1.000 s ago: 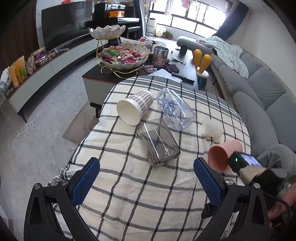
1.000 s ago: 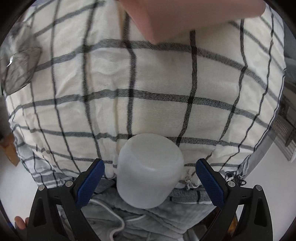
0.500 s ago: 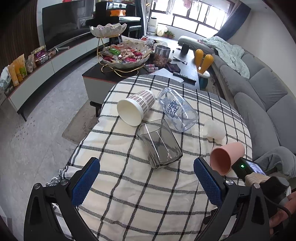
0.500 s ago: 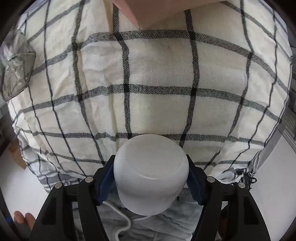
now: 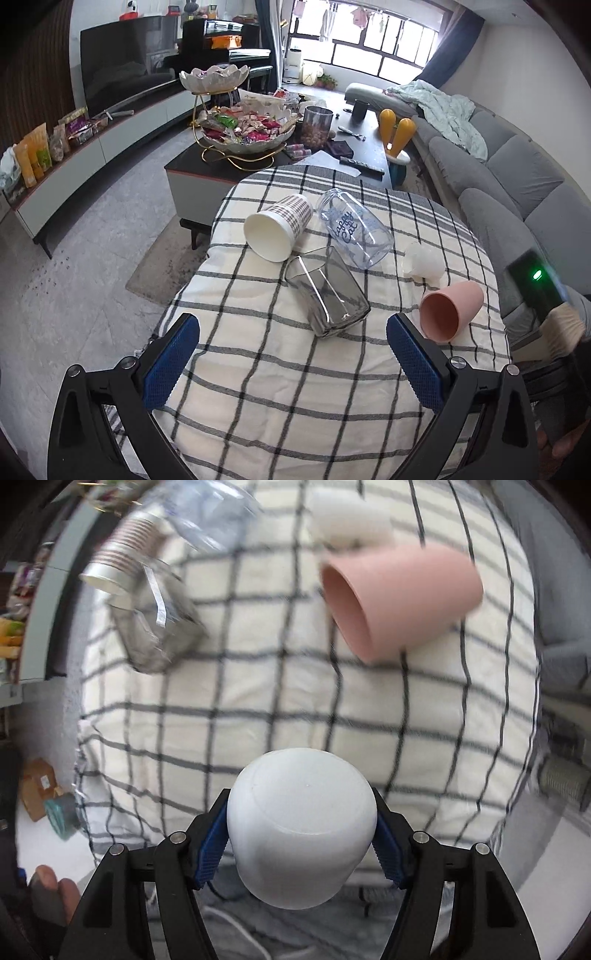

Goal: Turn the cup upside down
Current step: 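Lift the white cup with the right gripper and rotate it base up, then lower the white cup rim-down onto the cloth and open the right gripper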

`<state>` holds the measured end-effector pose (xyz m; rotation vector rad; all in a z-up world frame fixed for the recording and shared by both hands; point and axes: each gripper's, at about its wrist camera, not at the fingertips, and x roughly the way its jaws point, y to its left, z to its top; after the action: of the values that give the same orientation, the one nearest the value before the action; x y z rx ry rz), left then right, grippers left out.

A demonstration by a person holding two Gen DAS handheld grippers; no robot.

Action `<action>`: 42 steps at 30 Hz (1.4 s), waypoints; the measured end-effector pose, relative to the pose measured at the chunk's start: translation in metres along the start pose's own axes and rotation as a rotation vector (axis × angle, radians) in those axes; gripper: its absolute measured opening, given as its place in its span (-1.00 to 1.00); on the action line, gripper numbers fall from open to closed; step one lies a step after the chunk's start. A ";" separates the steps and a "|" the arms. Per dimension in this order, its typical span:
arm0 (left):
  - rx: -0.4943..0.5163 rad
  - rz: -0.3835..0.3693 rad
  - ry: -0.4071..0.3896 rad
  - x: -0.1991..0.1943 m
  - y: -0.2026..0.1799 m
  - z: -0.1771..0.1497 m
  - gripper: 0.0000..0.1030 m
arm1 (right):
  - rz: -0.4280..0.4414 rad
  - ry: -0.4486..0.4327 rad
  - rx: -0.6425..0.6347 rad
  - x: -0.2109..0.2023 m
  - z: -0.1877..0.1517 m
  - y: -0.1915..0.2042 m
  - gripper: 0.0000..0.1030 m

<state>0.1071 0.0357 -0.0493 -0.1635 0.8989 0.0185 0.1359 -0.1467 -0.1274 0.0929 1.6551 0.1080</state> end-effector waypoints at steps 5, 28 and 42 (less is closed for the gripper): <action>-0.002 0.029 -0.023 0.002 0.010 -0.008 1.00 | -0.017 -0.278 -0.049 -0.021 0.003 0.005 0.33; -0.018 0.113 -0.072 0.040 0.036 -0.069 1.00 | -0.259 -0.935 0.043 0.010 -0.040 0.004 0.33; 0.010 0.108 -0.056 0.042 0.031 -0.075 1.00 | -0.256 -0.790 0.062 0.044 -0.040 -0.004 0.33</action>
<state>0.0720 0.0528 -0.1322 -0.1046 0.8513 0.1190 0.0921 -0.1453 -0.1680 -0.0310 0.8697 -0.1609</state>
